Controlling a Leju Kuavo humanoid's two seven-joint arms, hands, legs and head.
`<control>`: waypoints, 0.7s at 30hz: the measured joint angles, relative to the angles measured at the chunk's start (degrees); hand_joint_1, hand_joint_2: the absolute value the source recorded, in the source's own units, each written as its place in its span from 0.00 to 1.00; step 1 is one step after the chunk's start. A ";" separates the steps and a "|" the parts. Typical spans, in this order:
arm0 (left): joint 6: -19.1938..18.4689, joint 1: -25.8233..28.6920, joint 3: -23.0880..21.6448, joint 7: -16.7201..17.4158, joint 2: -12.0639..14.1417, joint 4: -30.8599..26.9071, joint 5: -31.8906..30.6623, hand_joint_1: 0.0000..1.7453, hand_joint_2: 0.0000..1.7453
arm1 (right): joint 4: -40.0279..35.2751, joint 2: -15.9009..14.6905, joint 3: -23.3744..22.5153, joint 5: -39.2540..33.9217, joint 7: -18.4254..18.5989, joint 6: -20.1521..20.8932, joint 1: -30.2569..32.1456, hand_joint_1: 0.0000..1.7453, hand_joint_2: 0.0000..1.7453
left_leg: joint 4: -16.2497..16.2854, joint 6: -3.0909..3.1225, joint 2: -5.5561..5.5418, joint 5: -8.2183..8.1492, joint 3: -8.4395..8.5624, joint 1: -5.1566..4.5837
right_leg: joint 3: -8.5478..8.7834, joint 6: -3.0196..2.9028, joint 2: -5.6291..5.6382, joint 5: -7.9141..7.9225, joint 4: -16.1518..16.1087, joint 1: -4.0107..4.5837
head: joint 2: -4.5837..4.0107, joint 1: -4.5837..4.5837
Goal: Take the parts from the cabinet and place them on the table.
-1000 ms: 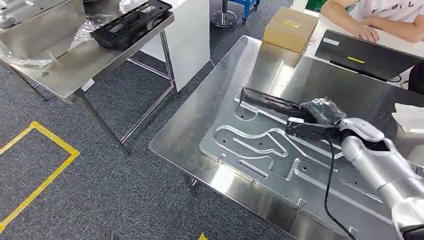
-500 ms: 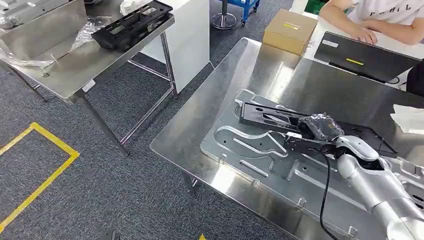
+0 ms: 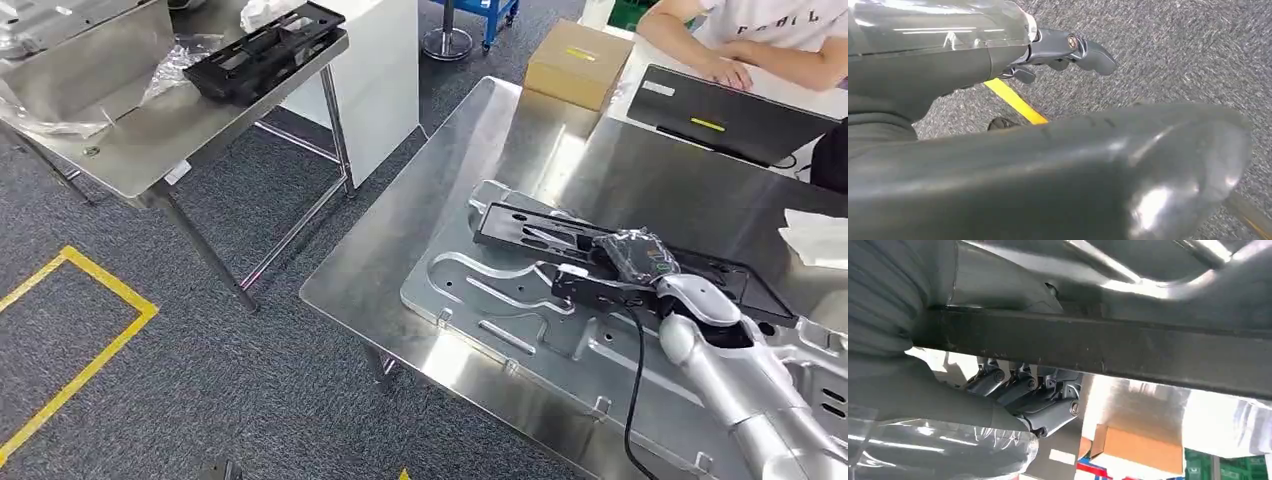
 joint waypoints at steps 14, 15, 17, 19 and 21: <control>0.17 0.08 1.68 0.18 -0.74 0.00 0.95 0.00 0.00 | -9.03 -0.15 -4.00 3.34 4.54 1.35 4.48 1.00 1.00 | 0.00 0.00 0.04 0.00 0.01 -0.01 | -0.01 0.00 0.04 0.00 0.00 -0.01 | 0.00 0.00; 0.26 0.08 1.95 0.18 -0.76 0.00 1.33 0.00 0.00 | -9.40 -0.15 -4.20 3.34 4.70 1.49 4.48 1.00 1.00 | 0.00 0.00 0.04 0.00 0.01 -0.01 | -0.01 0.00 0.05 0.00 0.00 -0.01 | 0.00 0.00; 0.42 0.10 2.34 0.13 -0.90 0.00 1.53 0.00 0.00 | -9.92 -0.17 -4.46 3.34 4.81 1.77 4.46 1.00 1.00 | 0.00 0.00 0.04 0.00 0.01 -0.01 | -0.01 0.00 0.05 0.00 0.00 -0.01 | 0.00 0.00; 0.48 0.16 2.51 0.02 -0.98 0.00 2.21 0.00 0.00 | -10.51 -0.17 -4.72 3.34 4.85 2.01 4.47 1.00 1.00 | 0.00 0.00 0.04 0.00 0.01 -0.01 | -0.03 0.00 0.04 0.00 0.00 -0.01 | -0.02 0.00; 0.54 0.19 2.73 -0.02 -1.09 0.00 2.25 0.00 0.00 | -10.90 -0.20 -4.92 3.34 4.85 2.10 4.47 1.00 1.00 | 0.00 0.00 0.04 0.00 0.00 -0.01 | -0.03 0.00 0.04 0.00 0.00 0.00 | 0.00 -0.02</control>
